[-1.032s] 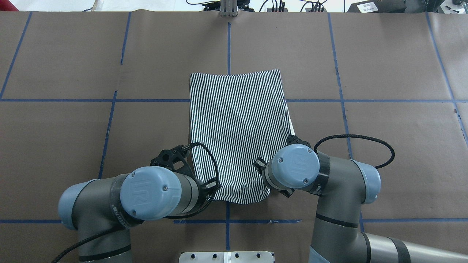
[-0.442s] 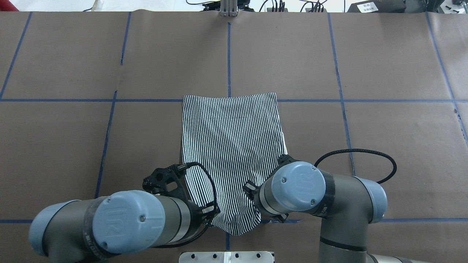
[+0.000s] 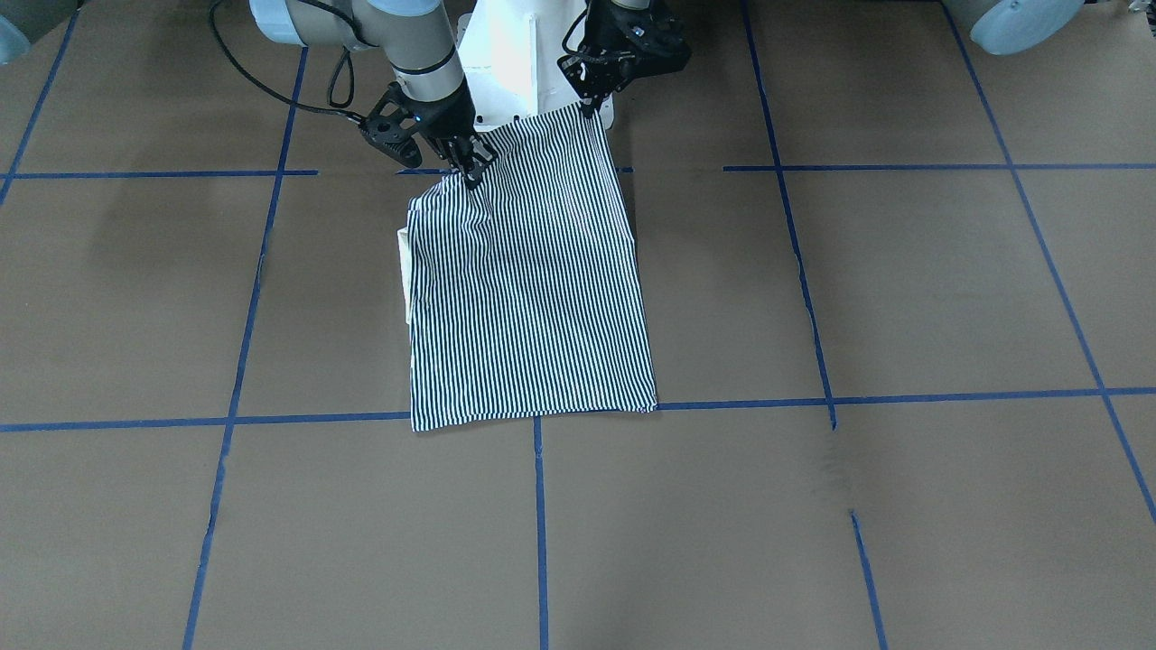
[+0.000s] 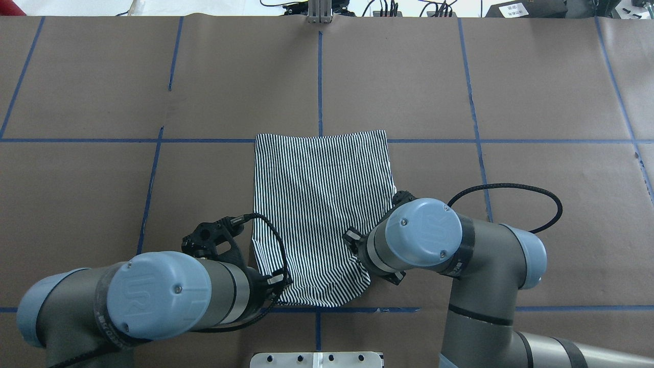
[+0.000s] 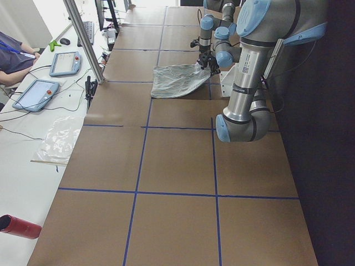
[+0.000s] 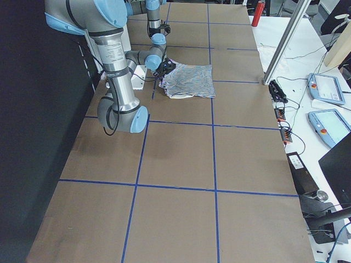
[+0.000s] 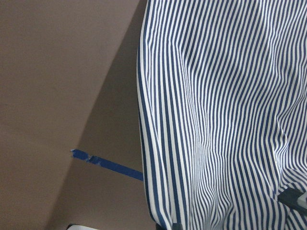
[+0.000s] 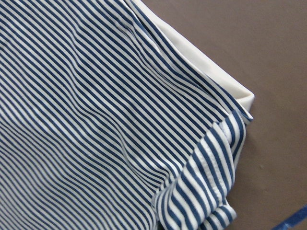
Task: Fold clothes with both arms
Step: 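Lift the near edge with both grippers and fold it farther from the robot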
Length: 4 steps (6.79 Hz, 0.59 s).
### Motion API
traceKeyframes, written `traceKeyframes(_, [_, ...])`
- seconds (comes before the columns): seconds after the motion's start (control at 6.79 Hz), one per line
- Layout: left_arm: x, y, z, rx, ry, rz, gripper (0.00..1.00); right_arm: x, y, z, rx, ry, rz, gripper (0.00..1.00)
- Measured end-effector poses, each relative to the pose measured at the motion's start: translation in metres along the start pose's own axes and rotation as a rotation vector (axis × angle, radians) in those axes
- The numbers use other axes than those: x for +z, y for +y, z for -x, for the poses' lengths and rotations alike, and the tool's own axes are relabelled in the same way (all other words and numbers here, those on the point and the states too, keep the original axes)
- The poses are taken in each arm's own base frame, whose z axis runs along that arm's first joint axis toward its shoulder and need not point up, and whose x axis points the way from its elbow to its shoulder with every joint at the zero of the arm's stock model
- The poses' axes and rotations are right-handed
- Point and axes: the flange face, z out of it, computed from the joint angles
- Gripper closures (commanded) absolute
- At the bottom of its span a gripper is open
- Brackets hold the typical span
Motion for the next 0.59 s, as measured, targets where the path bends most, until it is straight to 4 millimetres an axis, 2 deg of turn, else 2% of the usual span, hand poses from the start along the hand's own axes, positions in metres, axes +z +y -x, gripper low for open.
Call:
traceKeyframes(0.15, [-0.005,-0.021,-0.006,-0.017,0.013,-0.033,1.0,-0.015,-0.017,0.02,0.009,-0.042,-0.019,1.0])
traceKeyframes(0.29, [-0.005,-0.045,-0.013,-0.024,0.021,-0.072,1.0,-0.018,-0.036,0.038,0.012,-0.077,-0.039,1.0])
traceKeyframes(0.59, [0.012,-0.086,-0.024,-0.028,0.027,-0.132,1.0,0.007,-0.066,0.062,0.018,-0.115,-0.064,1.0])
